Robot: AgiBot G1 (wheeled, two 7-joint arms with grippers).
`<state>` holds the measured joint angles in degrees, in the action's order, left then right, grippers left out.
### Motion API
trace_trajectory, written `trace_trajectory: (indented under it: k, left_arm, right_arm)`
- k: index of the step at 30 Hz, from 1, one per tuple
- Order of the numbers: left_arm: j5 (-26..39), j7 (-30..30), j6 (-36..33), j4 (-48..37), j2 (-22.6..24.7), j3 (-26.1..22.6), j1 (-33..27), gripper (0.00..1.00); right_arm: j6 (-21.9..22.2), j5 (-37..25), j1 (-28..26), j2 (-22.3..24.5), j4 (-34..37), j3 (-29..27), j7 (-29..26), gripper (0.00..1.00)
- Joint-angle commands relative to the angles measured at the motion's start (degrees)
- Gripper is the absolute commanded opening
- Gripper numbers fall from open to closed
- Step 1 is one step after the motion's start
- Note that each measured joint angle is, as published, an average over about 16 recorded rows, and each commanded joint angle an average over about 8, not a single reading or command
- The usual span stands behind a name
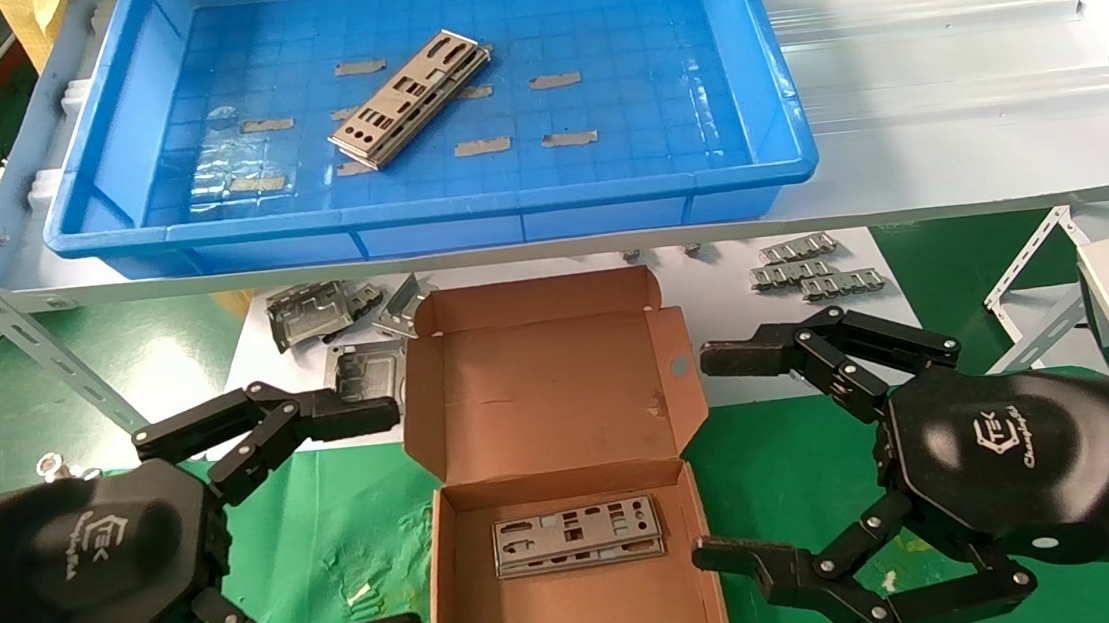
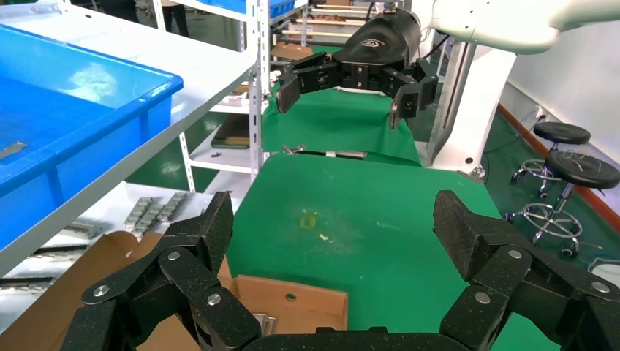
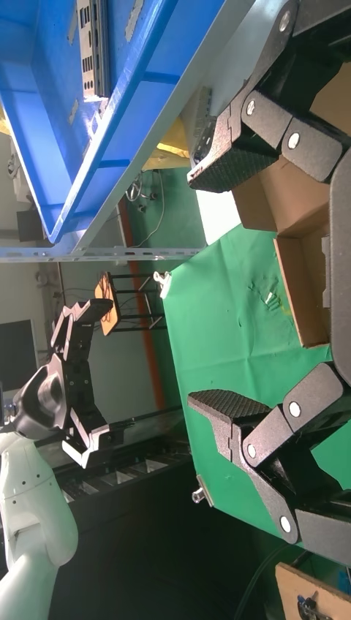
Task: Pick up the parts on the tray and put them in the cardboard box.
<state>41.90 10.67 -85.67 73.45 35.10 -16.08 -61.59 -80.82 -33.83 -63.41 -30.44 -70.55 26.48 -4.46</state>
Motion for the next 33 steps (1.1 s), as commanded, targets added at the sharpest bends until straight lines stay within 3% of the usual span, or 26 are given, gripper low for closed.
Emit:
trace_trajectory:
  k: [1,23,31,33]
  left_arm:
    - [0.0,0.0,0.0,0.0,0.0,0.0,0.0,1.0]
    - [0.0,0.0,0.0,0.0,0.0,0.0,0.0,1.0]
    - [0.0,0.0,0.0,0.0,0.0,0.0,0.0,1.0]
    - [0.0,0.0,0.0,0.0,0.0,0.0,0.0,1.0]
  right_arm:
    - [0.0,0.0,0.0,0.0,0.0,0.0,0.0,1.0]
    - [0.0,0.0,0.0,0.0,0.0,0.0,0.0,0.98]
    - [0.0,0.0,0.0,0.0,0.0,0.0,0.0,0.0]
    - [0.0,0.0,0.0,0.0,0.0,0.0,0.0,0.0]
